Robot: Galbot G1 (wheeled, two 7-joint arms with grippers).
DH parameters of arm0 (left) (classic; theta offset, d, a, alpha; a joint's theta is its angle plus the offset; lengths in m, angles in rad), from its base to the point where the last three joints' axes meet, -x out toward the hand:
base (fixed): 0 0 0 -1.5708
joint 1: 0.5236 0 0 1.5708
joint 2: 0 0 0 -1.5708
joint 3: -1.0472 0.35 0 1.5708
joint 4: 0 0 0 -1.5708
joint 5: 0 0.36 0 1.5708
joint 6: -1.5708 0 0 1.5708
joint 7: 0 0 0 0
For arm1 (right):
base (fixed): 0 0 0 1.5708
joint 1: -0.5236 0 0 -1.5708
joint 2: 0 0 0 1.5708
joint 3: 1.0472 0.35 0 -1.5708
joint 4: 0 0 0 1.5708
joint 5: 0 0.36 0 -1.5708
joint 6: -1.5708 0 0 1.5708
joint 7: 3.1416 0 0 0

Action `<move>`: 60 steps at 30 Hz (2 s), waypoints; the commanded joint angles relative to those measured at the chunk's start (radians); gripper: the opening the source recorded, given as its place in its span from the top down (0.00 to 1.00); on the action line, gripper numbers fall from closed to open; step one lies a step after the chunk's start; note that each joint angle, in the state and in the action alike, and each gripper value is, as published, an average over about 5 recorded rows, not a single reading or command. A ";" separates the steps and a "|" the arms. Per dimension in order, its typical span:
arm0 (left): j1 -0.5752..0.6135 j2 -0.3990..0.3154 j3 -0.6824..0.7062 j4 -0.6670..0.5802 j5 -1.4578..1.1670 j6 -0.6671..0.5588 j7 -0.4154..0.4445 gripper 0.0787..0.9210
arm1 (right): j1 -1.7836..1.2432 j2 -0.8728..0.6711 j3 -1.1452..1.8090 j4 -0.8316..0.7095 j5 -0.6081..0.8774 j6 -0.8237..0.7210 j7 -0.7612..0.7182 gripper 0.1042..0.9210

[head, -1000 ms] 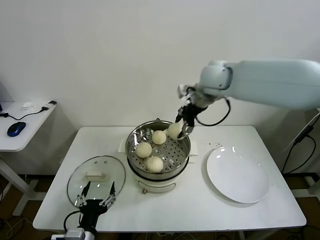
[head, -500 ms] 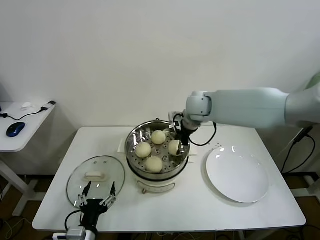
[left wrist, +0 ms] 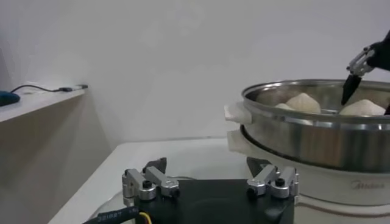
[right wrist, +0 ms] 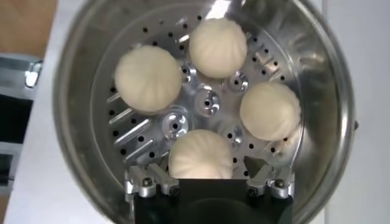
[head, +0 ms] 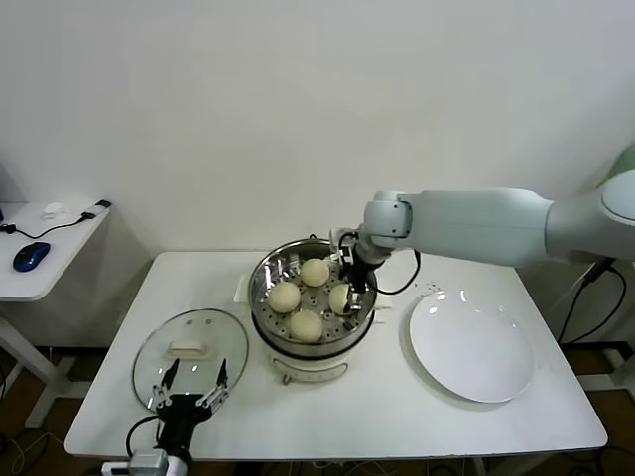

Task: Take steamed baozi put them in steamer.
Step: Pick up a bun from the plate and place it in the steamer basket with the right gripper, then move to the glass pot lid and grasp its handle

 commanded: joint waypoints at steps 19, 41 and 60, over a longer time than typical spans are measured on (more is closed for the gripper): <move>-0.072 0.044 -0.022 0.039 0.019 -0.105 0.054 0.12 | -1.161 -0.733 1.574 0.252 -0.228 0.227 0.697 0.12; -0.139 0.167 -0.047 0.209 0.369 -0.281 -0.182 0.12 | -2.340 -0.022 2.456 0.342 -0.515 0.640 0.563 0.12; -0.177 0.301 -0.015 0.562 1.240 -0.140 -0.395 0.12 | -2.345 0.094 2.306 0.339 -0.709 0.632 0.724 0.12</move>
